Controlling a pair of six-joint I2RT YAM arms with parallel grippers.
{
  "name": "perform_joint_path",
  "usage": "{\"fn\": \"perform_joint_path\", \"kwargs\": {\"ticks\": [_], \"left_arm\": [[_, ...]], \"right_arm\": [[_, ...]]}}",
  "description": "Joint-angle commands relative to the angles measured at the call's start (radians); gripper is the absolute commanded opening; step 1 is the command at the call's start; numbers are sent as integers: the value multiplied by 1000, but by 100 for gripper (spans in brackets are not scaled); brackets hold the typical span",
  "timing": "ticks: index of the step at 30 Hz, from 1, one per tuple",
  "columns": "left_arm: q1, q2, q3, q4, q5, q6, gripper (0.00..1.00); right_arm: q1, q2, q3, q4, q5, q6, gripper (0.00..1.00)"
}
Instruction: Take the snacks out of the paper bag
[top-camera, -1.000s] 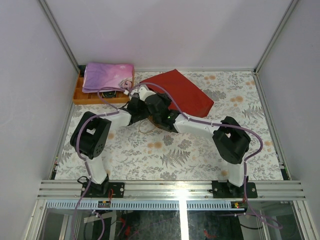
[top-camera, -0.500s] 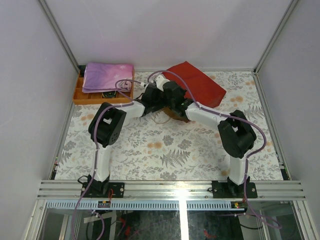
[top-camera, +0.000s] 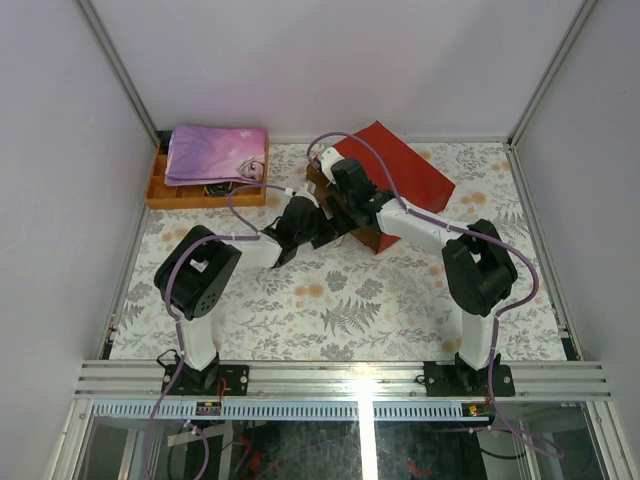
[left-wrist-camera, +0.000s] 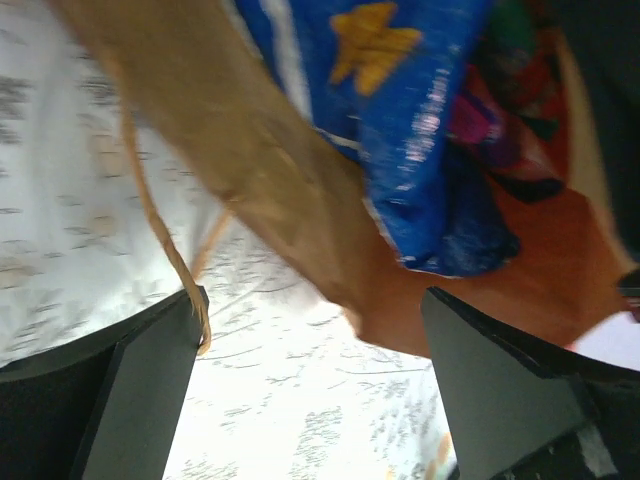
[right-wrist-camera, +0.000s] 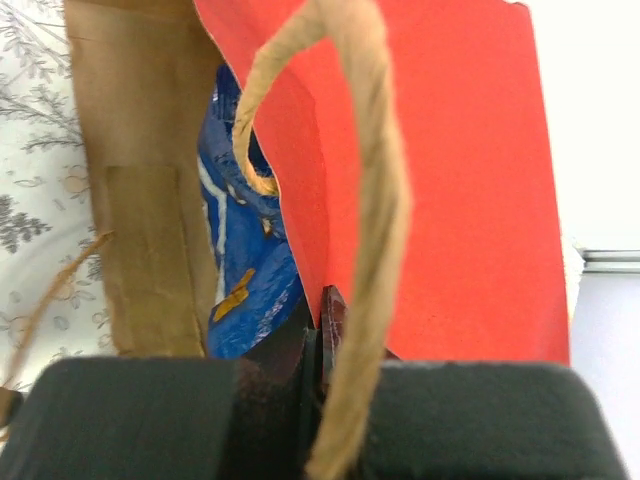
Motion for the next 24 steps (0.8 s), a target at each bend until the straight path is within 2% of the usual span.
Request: {"fn": "perform_joint_path", "kwargs": {"ticks": [1,5,9,14,19,22,24], "left_arm": [[-45,29,47,209,24,-56,89],[-55,99,151,173,-2,-54,92],[-56,130,180,167,-54,-71,93],[-56,142,208,117,-111,-52,87],[-56,126,221,43,-163,-38,77],[-56,93,212,-16,-178,-14,77],[-55,40,166,-55,-196,10,82]], "right_arm": [[5,-71,46,-58,-97,118,1],[4,-89,54,-81,-92,153,3],[5,-100,73,-101,-57,151,3],[5,-94,115,-142,-34,153,4],[5,-99,136,-157,-36,160,4],[3,-104,144,-163,-35,157,4],[1,-105,151,-170,-33,154,5]]}}
